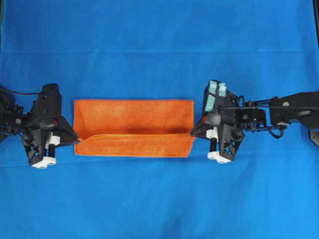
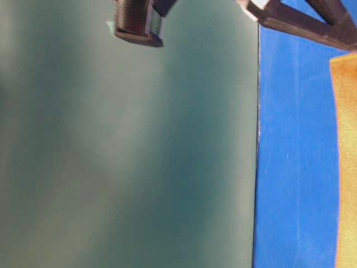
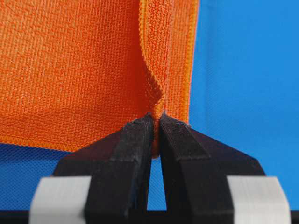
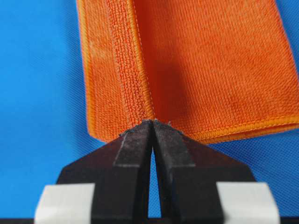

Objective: Fold the orange towel.
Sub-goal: 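Pull the far edge toward the near edge with both grippers, folding in half, then release the folded edge and lift both grippers away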

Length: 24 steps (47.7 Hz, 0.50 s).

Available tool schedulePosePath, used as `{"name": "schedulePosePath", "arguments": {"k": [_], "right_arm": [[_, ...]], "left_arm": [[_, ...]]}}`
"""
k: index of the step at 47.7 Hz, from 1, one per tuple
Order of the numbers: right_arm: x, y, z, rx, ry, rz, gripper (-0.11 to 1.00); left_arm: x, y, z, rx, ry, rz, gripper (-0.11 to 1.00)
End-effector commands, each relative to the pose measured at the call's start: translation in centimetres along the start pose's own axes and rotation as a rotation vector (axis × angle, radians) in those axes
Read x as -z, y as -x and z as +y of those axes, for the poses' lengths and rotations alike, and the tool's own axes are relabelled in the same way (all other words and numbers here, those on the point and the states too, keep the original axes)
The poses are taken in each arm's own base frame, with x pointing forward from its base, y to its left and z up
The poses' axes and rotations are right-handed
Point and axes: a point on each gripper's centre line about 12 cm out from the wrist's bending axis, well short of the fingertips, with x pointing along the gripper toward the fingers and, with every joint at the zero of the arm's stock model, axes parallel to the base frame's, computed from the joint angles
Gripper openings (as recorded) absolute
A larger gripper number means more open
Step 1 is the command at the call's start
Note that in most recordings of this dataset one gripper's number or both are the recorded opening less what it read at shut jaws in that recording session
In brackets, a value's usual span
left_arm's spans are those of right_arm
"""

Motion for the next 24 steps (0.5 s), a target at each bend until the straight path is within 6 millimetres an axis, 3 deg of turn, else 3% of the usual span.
{"name": "schedulePosePath", "arguments": {"k": [1, 5, 10, 15, 20, 22, 24], "right_arm": [[-1.1, -0.1, 0.5, -0.011, -0.006, -0.027, 0.02], [-1.3, -0.3, 0.5, -0.011, -0.013, -0.027, 0.02], [-1.5, -0.4, 0.8, -0.018, -0.015, -0.033, 0.04], [-1.5, -0.3, 1.2, -0.026, -0.010, -0.033, 0.32], [-1.7, 0.1, 1.5, -0.033, -0.002, -0.039, 0.61], [-1.8, 0.3, 1.5, -0.035, 0.001, -0.043, 0.66], [-2.0, 0.6, 1.5, -0.035, 0.008, -0.051, 0.65]], "left_arm": [[-0.8, -0.1, -0.4, 0.014, -0.002, -0.033, 0.03], [-0.8, -0.2, -0.4, 0.017, -0.003, -0.041, 0.10], [-0.9, -0.2, -0.4, 0.019, -0.002, -0.044, 0.31], [-0.8, 0.0, -0.6, 0.024, -0.006, -0.047, 0.51], [-1.3, 0.5, -0.8, 0.031, -0.012, -0.064, 0.62], [-1.7, 0.9, -0.9, 0.038, -0.018, -0.081, 0.63], [-2.0, 1.3, -1.0, 0.043, -0.024, -0.095, 0.62]]}}
